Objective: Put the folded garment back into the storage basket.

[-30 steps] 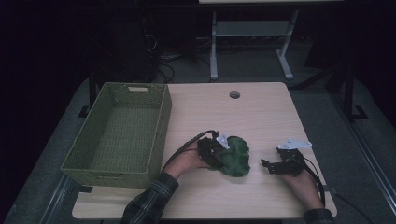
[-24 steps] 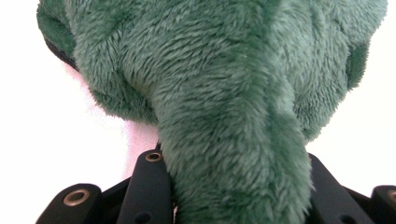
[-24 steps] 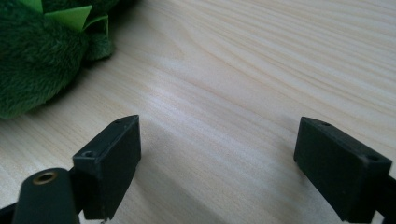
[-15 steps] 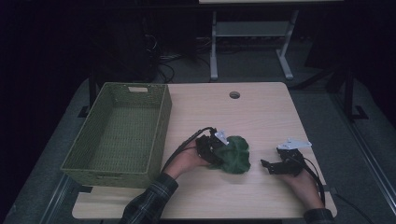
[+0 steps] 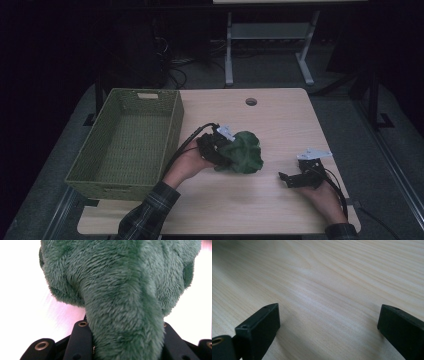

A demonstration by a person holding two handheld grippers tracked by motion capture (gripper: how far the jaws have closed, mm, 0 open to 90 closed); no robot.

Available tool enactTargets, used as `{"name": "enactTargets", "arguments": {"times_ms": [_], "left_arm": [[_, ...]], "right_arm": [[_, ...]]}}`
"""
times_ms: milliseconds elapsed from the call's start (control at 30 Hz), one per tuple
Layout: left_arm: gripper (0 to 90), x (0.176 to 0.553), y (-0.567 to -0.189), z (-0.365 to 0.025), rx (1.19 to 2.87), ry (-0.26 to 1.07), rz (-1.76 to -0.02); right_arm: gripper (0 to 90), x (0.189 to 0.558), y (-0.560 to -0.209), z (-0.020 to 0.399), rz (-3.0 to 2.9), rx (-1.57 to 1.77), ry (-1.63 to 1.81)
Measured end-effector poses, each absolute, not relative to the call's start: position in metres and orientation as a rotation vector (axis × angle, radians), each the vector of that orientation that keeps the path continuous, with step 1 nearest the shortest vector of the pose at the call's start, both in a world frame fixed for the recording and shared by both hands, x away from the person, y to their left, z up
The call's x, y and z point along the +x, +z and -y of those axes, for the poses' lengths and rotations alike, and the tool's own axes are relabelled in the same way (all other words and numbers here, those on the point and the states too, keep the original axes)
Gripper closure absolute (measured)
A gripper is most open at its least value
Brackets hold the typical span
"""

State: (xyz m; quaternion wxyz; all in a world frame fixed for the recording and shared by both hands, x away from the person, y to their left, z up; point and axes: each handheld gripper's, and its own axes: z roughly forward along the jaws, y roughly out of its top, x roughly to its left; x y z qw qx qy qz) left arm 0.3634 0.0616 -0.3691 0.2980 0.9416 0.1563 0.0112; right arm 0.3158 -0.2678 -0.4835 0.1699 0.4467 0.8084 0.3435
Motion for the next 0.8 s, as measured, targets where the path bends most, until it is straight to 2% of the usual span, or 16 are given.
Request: {"name": "enactTargets", "arguments": {"times_ms": [367, 800], "left_arm": [[66.2, 0.364, -0.338, -0.093, 2.475, 0.076, -0.478], [66.0, 0.363, -0.300, -0.152, 2.412, 0.193, -0.581]], "right_arm": [[3.8, 0.316, -0.484, 0.268, -2.299, 1.267, 0.976], [3.8, 0.316, -0.484, 0.268, -2.298, 1.267, 0.977]]}}
